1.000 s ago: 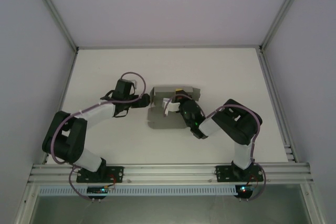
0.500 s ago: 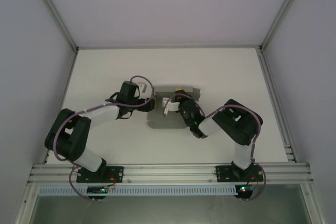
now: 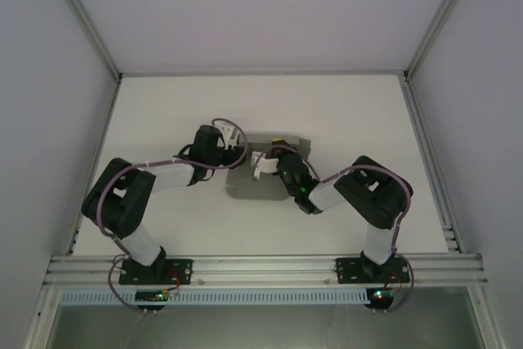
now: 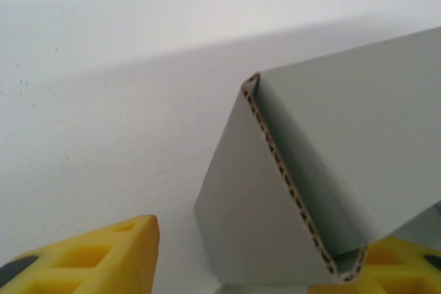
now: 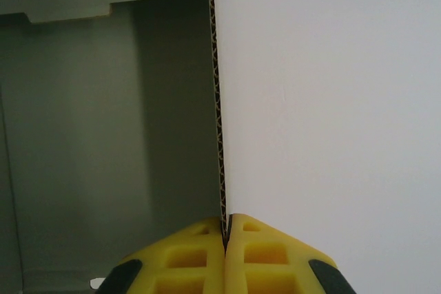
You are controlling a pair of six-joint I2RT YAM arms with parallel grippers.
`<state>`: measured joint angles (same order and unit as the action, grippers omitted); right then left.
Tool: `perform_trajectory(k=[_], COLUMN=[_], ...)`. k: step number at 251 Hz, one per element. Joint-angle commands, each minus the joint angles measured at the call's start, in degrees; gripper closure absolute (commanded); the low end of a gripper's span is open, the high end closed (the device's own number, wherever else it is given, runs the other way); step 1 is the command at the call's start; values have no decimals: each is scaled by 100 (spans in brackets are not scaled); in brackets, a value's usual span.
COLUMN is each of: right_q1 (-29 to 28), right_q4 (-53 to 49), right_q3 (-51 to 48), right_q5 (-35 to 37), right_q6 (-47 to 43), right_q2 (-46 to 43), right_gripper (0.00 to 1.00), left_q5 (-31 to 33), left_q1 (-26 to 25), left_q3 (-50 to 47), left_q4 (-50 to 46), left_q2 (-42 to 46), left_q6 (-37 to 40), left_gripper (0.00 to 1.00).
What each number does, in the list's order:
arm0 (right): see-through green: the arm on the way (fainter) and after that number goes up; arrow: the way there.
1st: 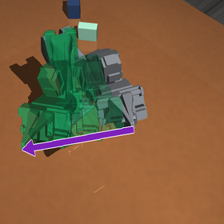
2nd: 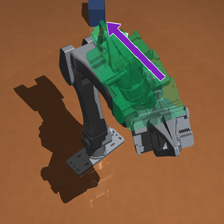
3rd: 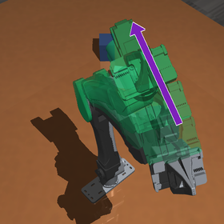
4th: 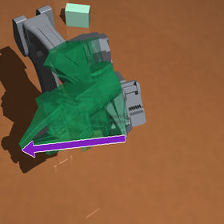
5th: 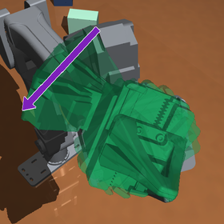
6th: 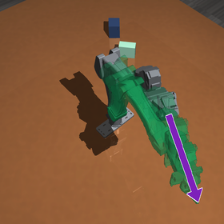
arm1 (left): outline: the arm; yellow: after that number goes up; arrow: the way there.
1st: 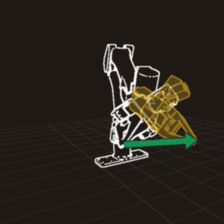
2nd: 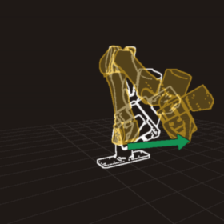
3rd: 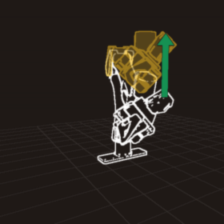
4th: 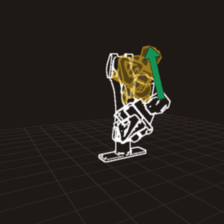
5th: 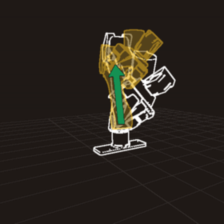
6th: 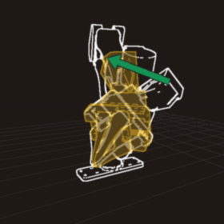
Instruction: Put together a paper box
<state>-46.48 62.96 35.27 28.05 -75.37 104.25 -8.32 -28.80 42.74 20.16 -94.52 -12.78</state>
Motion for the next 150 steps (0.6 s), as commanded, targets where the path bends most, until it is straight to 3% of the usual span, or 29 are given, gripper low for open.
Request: perform_trajectory(k=[1,83,134,150], right_q1=[-89,-108,-114,-125], right_q4=[-1100,-1498,-1688,-1733], right_q3=[14,103,131,137], right_q5=[-265,-265,-210,-185], right_q6=[326,549,678,729], right_q2=[-44,-149,-168,-175], right_gripper=[100,100,100,100], left_q5=[248,1162,1616,1753], left_q1=[-11,-291,-372,-394], left_q3=[-44,24,-19,-17], left_q4=[708,837,1088,1165], left_q2=[-130,-639,-778,-813], left_q6=[107,122,-54,-152], left_gripper=[49,67,87,97])
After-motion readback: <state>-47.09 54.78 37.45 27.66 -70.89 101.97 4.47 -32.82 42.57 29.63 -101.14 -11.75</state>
